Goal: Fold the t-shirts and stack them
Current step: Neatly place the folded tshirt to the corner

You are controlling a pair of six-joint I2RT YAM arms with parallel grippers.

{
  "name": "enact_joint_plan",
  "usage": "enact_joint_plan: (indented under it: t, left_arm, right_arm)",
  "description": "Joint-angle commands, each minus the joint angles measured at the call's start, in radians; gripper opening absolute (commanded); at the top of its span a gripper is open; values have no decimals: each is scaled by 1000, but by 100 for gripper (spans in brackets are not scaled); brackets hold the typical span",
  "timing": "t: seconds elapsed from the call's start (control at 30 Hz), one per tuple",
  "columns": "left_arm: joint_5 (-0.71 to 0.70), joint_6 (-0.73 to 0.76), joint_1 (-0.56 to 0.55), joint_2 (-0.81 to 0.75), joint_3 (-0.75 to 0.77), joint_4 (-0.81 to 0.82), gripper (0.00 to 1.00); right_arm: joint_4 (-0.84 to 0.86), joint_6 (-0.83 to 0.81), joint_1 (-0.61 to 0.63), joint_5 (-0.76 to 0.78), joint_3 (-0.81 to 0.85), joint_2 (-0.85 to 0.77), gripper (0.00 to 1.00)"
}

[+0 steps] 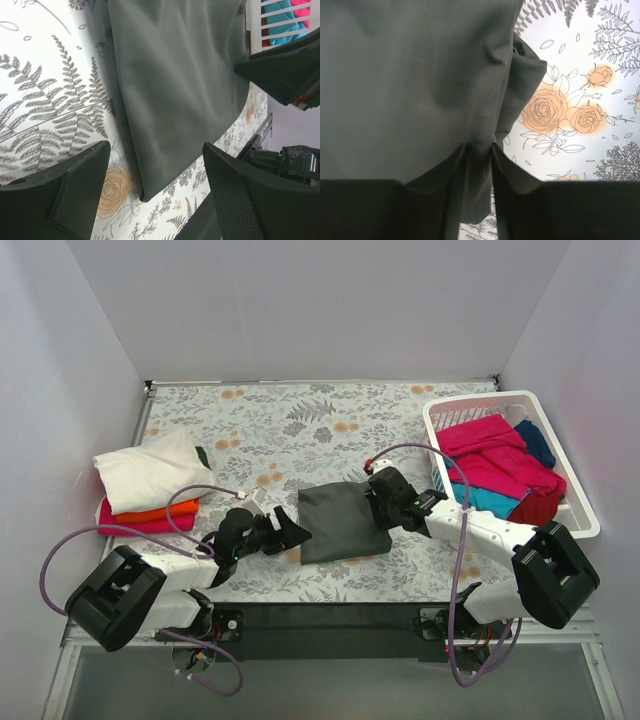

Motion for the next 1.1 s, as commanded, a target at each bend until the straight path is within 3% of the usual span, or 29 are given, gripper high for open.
enact_joint_plan:
  t: [0.0, 0.2, 0.53, 0.77, 0.87, 0.9, 0.97, 1.0, 1.07]
  left_arm:
    - [23, -5, -9, 70, 17, 33, 69]
    - [-44, -8, -50, 149, 48, 14, 69]
    - [-156, -25, -168, 395, 137, 43, 69]
    - [-156, -44, -237, 524, 226, 86, 67]
    - [-155, -44, -253, 562, 272, 80, 57]
    - [-155, -44, -253, 574, 278, 82, 44]
    - [-164, -44, -253, 579, 278, 77, 32]
    - [-185, -35, -253, 576, 281, 54, 17]
    - [-210, -19, -253, 565, 284, 21, 0]
  right_arm:
    - [19, 34, 3, 5, -28, 2, 18]
    - [19, 46, 3, 33, -56, 53, 1]
    - [61, 52, 3, 7, -127, 79, 1]
    - [102, 49, 3, -52, -145, 66, 1]
    - [113, 48, 3, -72, -154, 60, 1]
    - [111, 48, 1, -72, -156, 59, 1]
    - [111, 48, 3, -69, -163, 51, 1]
    - [111, 48, 1, -66, -166, 47, 1]
    - [110, 48, 1, -69, -166, 34, 1]
